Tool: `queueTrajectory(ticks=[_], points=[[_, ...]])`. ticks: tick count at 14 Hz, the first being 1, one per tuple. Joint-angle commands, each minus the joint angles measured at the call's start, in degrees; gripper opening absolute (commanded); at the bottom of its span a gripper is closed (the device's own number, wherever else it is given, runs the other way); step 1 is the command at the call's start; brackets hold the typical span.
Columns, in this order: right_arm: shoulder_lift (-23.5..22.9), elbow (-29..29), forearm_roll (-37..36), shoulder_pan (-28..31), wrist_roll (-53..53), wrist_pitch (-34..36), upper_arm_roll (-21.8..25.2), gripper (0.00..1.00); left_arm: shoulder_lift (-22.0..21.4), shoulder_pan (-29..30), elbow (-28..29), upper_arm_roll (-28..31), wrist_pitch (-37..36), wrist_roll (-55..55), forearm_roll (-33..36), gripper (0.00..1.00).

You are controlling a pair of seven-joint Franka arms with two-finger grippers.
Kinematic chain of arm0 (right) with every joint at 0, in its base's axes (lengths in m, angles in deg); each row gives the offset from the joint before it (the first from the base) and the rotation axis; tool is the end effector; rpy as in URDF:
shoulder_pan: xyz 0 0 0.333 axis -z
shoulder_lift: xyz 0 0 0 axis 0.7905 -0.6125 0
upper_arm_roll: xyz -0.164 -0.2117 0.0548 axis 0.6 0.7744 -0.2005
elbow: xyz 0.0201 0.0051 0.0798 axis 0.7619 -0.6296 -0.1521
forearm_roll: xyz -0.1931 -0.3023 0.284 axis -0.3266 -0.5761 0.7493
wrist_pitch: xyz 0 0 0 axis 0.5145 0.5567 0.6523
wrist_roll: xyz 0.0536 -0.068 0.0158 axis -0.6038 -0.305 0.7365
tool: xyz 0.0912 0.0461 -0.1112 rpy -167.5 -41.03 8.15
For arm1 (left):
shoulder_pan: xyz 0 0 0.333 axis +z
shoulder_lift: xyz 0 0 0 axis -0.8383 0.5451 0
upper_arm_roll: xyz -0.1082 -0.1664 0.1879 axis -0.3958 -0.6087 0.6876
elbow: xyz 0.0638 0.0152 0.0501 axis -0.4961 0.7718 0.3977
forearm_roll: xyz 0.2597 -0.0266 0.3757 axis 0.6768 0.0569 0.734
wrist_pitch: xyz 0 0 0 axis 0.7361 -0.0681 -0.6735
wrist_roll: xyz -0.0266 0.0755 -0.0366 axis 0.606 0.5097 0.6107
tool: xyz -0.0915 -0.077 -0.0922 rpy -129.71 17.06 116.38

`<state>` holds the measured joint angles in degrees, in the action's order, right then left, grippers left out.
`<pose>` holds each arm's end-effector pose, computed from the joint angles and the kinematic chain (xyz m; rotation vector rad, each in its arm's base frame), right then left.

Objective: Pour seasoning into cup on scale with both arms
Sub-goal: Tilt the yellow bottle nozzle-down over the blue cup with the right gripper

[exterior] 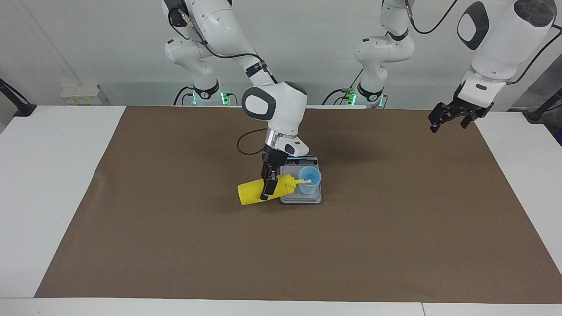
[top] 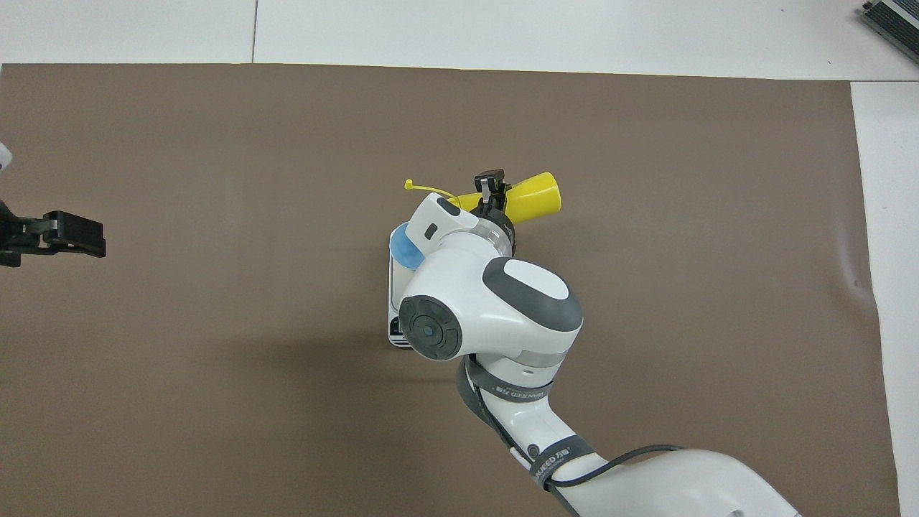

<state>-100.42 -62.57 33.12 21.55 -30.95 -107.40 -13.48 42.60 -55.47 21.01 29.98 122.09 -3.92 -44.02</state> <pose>0.6201 0.3764 0.2679 1.5980 1.8191 0.2061 0.6051 -0.0120 0.4991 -3.0880 -0.1107 0.0151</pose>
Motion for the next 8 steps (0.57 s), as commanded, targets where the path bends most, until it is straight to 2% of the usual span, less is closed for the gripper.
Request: queueTrajectory(ticks=[1, 6, 8], points=[[1.1, 0.1, -7.8, -1.7, -2.1, 2.2, -0.2, 0.0, -0.4, -0.4, 0.4, 0.6, -0.5, -0.3, -0.8, 1.0], [2.6, -2.6, -20.1, -3.9, -8.4, 3.8, -0.2, 0.0, -0.4, -0.9, 0.4, 0.5, -0.5, -0.6, -0.8, 1.0], [3.9, -5.4, -23.9, -4.4, -12.7, 4.4, -0.2, 0.0, -0.4, -1.1, 0.4, 0.5, -0.4, -0.7, -0.8, 1.0]])
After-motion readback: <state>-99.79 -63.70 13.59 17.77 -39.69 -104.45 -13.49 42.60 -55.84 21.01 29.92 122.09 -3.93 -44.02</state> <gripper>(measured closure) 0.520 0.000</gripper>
